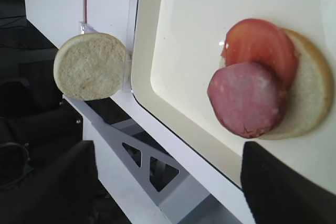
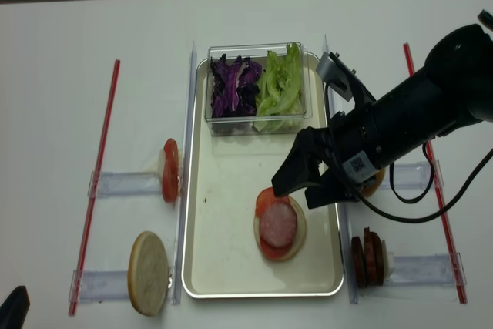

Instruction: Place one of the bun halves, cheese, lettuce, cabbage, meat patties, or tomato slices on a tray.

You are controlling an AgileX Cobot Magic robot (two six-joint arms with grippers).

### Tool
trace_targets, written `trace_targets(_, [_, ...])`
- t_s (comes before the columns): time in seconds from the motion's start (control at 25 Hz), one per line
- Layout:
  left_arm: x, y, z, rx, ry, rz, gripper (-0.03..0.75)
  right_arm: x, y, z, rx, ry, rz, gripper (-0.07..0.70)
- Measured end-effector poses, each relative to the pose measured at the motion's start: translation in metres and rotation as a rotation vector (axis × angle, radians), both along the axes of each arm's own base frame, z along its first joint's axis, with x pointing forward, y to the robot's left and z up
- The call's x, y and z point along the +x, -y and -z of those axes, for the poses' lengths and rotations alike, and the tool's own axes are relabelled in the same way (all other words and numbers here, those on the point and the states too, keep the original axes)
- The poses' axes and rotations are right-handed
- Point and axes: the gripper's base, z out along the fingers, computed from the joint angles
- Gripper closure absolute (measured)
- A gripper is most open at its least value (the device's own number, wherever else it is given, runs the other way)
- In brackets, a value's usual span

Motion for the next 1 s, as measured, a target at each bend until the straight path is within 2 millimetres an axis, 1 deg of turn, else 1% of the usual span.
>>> trace_targets(0.36, [0.0, 0.0, 0.0, 0.0, 0.0, 0.0, 0.316, -0.016, 0.01, -0.022, -0.085, 0.066, -0.052, 0.168])
trace_targets(0.76, [0.0, 0.0, 0.0, 0.001, 0.0, 0.001, 0.316, -0.032, 0.024, -0.042, -0.208, 0.139, -0.067, 0.176])
trace_targets(1.0, [0.0, 0.0, 0.0, 0.002, 0.0, 0.001, 0.316, -0.039, 0.029, -0.046, -0.25, 0.141, -0.078, 0.176])
